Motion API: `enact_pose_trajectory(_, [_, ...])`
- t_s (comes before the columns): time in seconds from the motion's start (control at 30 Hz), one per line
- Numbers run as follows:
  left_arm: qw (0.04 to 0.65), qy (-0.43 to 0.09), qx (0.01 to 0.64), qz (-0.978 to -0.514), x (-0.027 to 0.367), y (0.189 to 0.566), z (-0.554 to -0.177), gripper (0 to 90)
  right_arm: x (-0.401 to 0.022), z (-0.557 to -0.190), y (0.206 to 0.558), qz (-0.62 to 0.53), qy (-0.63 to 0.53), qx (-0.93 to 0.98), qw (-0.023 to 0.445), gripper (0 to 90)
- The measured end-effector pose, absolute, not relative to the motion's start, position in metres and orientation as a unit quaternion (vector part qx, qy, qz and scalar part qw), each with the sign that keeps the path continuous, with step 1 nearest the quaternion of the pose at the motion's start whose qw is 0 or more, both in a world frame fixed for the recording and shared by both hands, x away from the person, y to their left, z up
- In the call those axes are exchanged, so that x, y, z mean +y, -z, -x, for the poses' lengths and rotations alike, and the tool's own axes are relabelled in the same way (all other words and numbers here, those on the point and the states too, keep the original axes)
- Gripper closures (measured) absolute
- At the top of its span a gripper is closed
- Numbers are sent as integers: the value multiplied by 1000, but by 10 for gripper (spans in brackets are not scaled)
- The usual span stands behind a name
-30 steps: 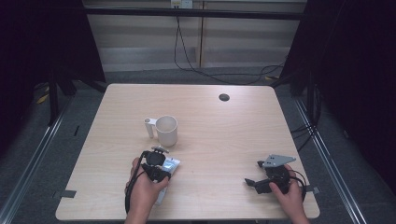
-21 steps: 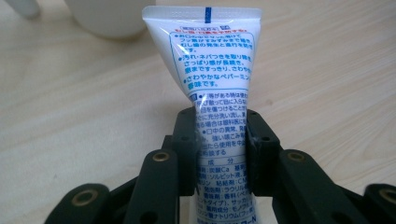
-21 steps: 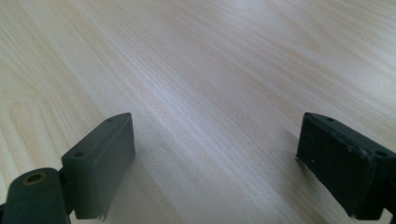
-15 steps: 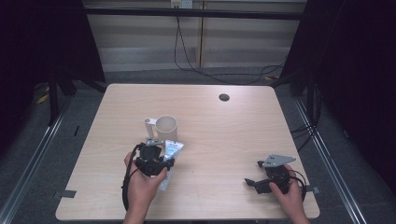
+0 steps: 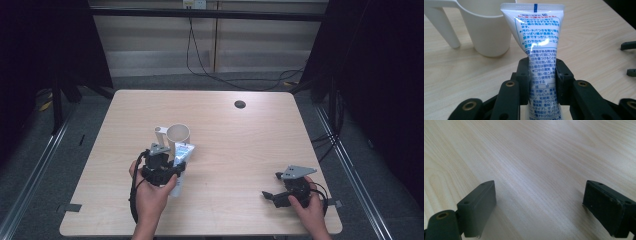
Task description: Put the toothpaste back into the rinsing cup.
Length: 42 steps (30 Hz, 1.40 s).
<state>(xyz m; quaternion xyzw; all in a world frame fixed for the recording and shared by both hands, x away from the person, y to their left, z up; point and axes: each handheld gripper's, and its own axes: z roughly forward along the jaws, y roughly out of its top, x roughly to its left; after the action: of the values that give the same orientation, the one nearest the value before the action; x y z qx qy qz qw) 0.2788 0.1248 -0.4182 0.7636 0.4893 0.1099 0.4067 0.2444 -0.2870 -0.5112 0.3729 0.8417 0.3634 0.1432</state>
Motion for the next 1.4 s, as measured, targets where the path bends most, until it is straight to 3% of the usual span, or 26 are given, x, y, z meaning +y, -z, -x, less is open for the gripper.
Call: enact_pose_trajectory(1.4, [472, -153, 475, -727, 119, 389, -300, 703, -287, -244, 511, -373, -363, 842, 143, 108])
